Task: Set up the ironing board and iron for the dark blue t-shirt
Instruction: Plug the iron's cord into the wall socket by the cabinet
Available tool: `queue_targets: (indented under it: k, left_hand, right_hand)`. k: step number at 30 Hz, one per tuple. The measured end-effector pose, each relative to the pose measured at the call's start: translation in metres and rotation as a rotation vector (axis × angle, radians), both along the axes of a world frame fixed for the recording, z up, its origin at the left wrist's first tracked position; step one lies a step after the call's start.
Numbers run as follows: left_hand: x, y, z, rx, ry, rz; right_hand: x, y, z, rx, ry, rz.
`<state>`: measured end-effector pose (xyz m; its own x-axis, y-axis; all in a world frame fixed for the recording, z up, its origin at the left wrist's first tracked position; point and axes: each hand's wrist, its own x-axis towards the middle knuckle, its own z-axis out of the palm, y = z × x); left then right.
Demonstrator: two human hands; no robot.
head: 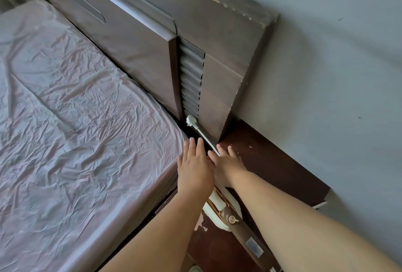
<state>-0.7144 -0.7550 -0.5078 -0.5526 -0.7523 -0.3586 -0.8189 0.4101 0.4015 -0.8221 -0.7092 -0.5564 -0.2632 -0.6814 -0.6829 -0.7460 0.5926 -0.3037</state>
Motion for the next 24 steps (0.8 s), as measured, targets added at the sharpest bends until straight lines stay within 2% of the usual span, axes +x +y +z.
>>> queue_targets:
  k: [5, 9, 15, 16, 21, 24]
  left_hand:
    - [-0.007, 0.002, 0.003, 0.003, 0.006, 0.000]
    - [0.000, 0.009, 0.006, 0.017, 0.003, 0.016]
    - [0.010, 0.020, 0.029, 0.125, 0.076, 0.134]
    - [0.011, 0.021, 0.033, 0.142, 0.103, 0.161]
    - [0.019, 0.030, 0.048, 0.160, 0.196, 0.188]
    - [0.025, 0.035, 0.047, 0.157, 0.200, 0.149]
  right_hand:
    - [-0.005, -0.002, -0.007, 0.072, 0.003, 0.008]
    - [-0.007, 0.006, 0.001, 0.034, 0.043, -0.005]
    - [-0.003, 0.031, 0.032, 0.081, -0.014, -0.279]
    - [-0.004, 0.037, 0.031, 0.116, 0.002, -0.269]
    - [-0.020, 0.059, -0.011, 0.353, 0.031, -0.306]
    - [-0.014, 0.071, -0.016, 0.359, 0.054, -0.242]
